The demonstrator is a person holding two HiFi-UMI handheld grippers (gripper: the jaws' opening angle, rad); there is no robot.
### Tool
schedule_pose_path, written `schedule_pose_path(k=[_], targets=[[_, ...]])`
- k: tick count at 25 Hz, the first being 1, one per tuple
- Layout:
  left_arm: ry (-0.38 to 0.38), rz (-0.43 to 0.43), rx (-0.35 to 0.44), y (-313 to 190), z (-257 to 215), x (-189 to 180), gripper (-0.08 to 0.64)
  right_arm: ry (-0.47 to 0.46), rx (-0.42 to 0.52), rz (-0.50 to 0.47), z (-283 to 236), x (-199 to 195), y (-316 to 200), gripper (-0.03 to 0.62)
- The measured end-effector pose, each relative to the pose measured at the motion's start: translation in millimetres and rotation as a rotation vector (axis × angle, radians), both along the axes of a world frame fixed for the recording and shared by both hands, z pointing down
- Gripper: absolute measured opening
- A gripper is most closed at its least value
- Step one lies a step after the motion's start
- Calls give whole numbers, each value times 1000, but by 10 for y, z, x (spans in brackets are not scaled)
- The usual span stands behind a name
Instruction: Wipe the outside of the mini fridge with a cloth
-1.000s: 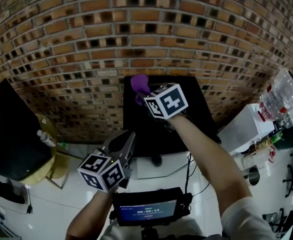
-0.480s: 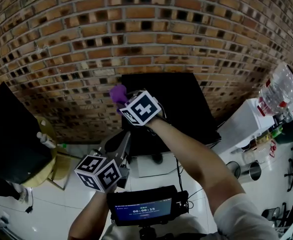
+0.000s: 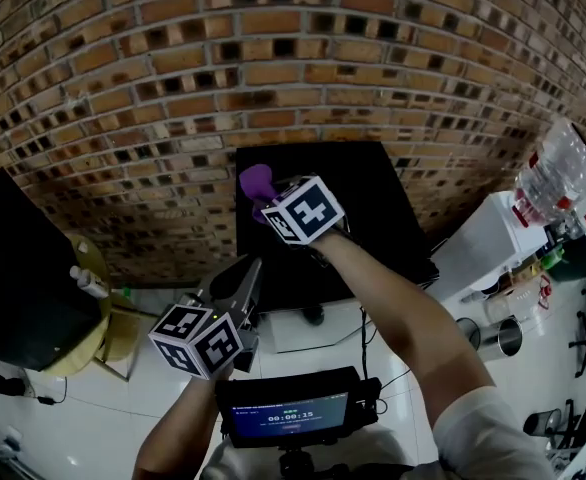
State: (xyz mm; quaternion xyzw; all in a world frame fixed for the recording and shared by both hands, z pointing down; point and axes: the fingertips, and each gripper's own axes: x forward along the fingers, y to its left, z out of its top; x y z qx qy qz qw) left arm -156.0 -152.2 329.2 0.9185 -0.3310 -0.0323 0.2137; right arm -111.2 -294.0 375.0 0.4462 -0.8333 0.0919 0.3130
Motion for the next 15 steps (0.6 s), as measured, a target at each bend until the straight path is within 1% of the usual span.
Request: schedule_pose_path(k=[8,15], targets=[[-4,17,-3,-12,-16,114,31,-1,-1,65,14,464,52,120],[-3,21,-7,-11,-14,162,31,20,-3,122,33,909,170,120]])
